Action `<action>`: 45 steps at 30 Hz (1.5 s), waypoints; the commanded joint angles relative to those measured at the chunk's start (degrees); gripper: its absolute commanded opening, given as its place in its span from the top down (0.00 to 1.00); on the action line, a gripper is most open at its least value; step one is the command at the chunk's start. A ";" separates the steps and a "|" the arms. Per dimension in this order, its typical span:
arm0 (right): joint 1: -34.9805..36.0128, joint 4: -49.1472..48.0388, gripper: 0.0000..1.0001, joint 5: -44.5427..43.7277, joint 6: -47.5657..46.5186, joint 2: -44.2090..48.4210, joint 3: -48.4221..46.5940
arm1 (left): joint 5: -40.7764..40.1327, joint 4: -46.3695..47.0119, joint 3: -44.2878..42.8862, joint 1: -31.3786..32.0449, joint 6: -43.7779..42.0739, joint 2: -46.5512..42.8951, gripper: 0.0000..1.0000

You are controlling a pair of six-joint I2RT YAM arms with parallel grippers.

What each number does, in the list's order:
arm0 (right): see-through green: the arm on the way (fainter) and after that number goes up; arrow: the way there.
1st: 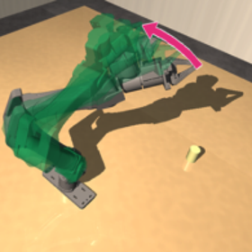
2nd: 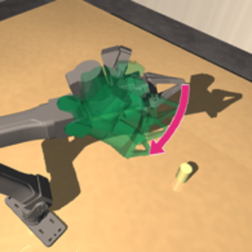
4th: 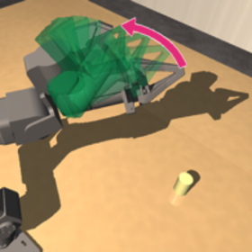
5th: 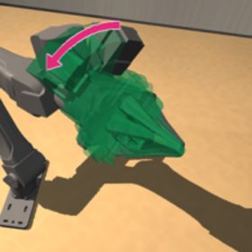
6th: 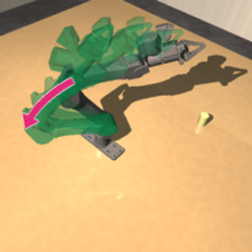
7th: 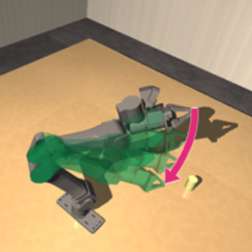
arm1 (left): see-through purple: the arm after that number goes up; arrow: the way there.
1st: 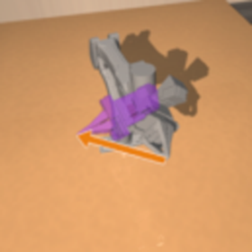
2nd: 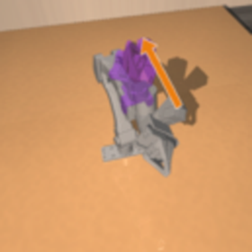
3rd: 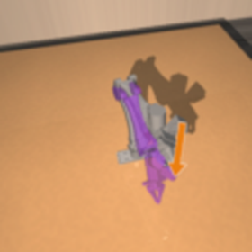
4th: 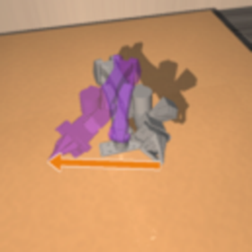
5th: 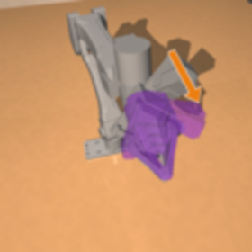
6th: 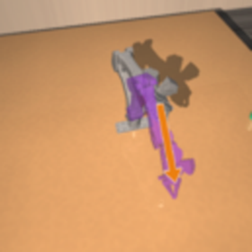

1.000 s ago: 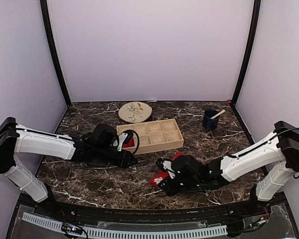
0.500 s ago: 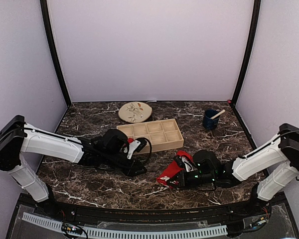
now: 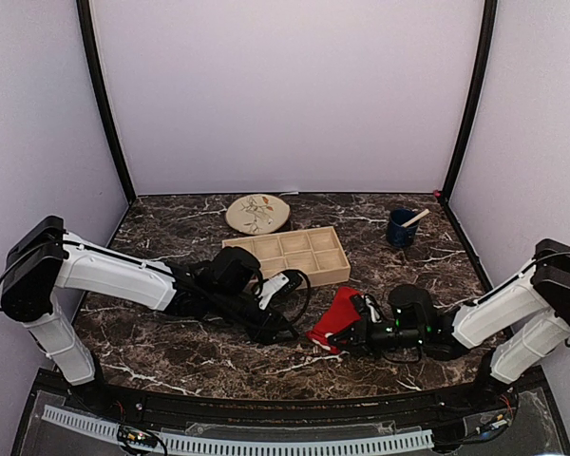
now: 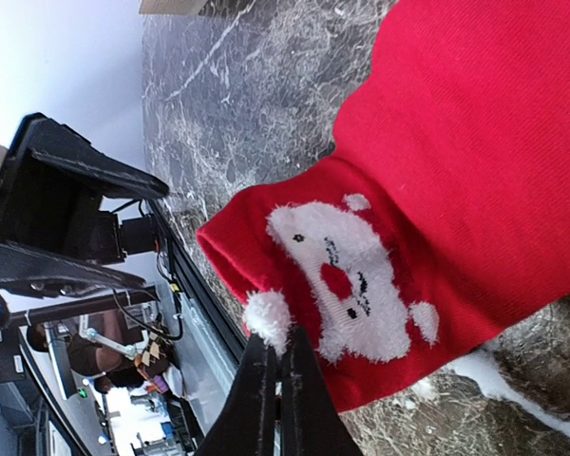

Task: Roll the socks
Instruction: Roll the sock at the center of the board.

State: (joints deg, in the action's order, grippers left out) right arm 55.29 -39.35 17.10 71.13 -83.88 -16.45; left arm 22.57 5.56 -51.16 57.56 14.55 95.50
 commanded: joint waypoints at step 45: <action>-4.23 -1.11 1.00 11.11 1.29 -4.78 -2.25 | 5.40 -2.37 -12.87 0.80 -6.37 14.86 0.52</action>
State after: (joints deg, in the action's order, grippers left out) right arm 51.46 -40.58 27.33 73.49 -88.92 -17.67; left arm 25.39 4.43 -62.26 58.08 9.34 109.21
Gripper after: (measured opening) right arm 0.009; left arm 0.487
